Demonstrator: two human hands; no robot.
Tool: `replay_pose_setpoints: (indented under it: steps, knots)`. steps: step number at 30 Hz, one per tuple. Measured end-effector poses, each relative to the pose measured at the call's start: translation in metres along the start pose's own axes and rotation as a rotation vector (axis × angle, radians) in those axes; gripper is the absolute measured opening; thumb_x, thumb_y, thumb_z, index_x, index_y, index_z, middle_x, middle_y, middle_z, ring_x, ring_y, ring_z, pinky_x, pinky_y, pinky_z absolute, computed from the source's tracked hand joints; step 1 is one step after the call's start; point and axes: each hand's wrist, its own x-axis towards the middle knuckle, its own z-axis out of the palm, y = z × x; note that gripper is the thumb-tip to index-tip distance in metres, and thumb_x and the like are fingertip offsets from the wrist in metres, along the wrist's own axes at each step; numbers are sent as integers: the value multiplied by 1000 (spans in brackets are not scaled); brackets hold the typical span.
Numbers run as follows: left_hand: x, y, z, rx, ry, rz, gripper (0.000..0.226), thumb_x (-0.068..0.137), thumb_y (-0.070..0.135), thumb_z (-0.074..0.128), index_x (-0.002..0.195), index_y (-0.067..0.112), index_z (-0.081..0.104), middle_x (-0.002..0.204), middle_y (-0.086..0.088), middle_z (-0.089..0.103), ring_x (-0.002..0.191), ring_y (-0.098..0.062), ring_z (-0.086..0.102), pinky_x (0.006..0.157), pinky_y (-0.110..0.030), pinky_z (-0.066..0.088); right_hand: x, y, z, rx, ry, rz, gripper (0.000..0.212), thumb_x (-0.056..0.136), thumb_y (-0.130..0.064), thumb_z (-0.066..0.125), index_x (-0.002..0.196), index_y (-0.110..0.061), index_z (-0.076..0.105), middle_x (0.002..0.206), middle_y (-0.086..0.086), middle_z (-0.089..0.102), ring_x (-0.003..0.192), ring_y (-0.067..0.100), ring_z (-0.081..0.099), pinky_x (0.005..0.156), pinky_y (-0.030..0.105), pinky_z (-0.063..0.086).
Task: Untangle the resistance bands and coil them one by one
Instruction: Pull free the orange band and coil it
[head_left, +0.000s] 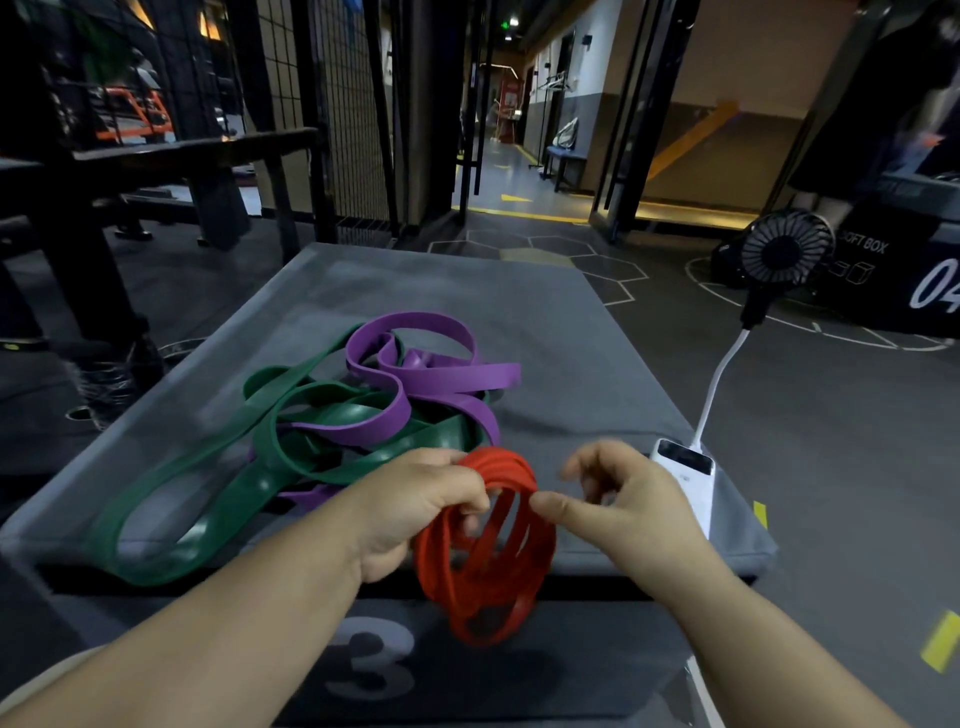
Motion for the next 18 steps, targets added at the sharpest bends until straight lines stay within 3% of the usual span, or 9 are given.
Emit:
replay_pose_setpoints:
  steps: [2,4,7,11,15,18]
  knots:
    - [-2,0,0,91,-56,-4,14,59,8,62,73,10,59,60,-6,54,54,-14,50,55,-26,42,3,6,1,-68,-140,-78,63,47,-61,81,101,-44,55,106,-20,57,94,-10,54,79,11,43]
    - [-4,0,1,172,-121,-8,17,62,9,65,77,12,61,63,-3,55,57,-12,52,59,-24,44,3,7,4,-55,-335,-113,71,49,-56,83,112,-50,51,120,-22,57,112,-8,53,93,17,45]
    - [-3,-2,1,247,-160,-12,15,67,17,68,80,12,63,66,-4,57,61,-13,54,66,-28,44,1,7,7,44,-400,-154,49,64,-29,88,104,-37,62,102,-15,71,95,3,68,83,19,51]
    - [-2,-2,2,352,-74,16,21,68,24,66,84,10,67,70,-2,64,66,-13,58,71,-31,46,-1,-1,8,58,-294,-122,26,75,-21,84,91,-28,66,80,-13,72,69,4,69,62,13,50]
    - [-1,-1,5,379,-22,50,19,84,11,67,101,11,58,72,4,72,71,-9,69,66,-21,52,0,2,10,52,-247,-82,20,77,-27,83,87,-22,66,77,-8,72,68,3,66,63,18,49]
    - [-2,2,5,429,-19,85,13,86,12,64,98,13,59,72,6,72,71,-6,69,65,-20,52,2,5,11,55,-260,-80,18,80,-26,80,84,-22,62,73,-9,69,67,3,63,66,23,50]
